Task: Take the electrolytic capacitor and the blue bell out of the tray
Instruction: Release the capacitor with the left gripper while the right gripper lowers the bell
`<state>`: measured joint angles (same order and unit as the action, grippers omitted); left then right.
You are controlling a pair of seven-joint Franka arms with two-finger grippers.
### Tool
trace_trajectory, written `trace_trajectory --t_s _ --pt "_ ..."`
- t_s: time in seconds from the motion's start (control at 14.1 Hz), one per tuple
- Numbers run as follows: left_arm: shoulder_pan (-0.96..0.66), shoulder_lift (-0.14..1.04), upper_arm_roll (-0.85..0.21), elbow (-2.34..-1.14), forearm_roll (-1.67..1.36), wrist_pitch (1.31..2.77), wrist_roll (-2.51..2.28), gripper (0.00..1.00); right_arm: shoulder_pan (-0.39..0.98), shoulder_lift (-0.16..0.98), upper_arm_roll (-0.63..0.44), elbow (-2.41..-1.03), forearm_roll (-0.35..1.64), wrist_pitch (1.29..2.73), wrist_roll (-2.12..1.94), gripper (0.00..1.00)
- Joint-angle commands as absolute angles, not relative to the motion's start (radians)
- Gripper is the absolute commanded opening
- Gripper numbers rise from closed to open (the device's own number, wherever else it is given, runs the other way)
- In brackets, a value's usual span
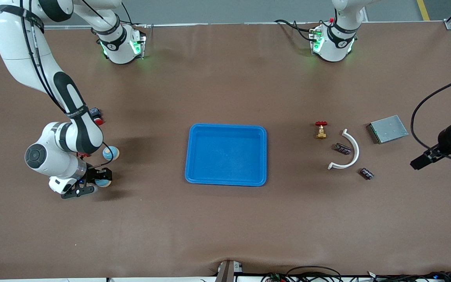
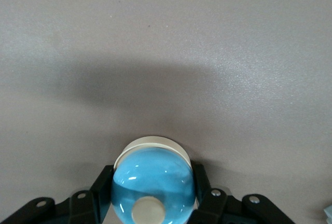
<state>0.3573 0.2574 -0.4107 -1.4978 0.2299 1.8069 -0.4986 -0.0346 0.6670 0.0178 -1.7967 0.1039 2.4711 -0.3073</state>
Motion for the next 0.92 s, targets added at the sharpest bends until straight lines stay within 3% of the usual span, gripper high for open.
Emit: trace_trajectory --t_s 0.0,0.28,0.5,0.85 --pt "0.362 0.166 -0.416 -1.482 0.152 1.741 -0.361 1.00 -0.040 0.684 0.028 -1.784 0.133 2.485 -0.333 1.00" --pt "0.296 0.106 -0.375 -1.454 0.126 1.641 -0.342 1.00 -0.035 0.677 0.026 -1.779 0.132 2.481 -0.330 1.00" --pt "0.172 0.052 -0.189 -1.462 0.037 1.620 -0.185 1.00 -0.037 0.635 0.026 -1.755 0.132 2.378 -0.328 1.00" --pt "-0.003 -0.017 0.015 -1.468 0.025 1.514 -0.112 1.00 -0.048 0.525 0.020 -1.721 0.132 2.157 -0.331 1.00"
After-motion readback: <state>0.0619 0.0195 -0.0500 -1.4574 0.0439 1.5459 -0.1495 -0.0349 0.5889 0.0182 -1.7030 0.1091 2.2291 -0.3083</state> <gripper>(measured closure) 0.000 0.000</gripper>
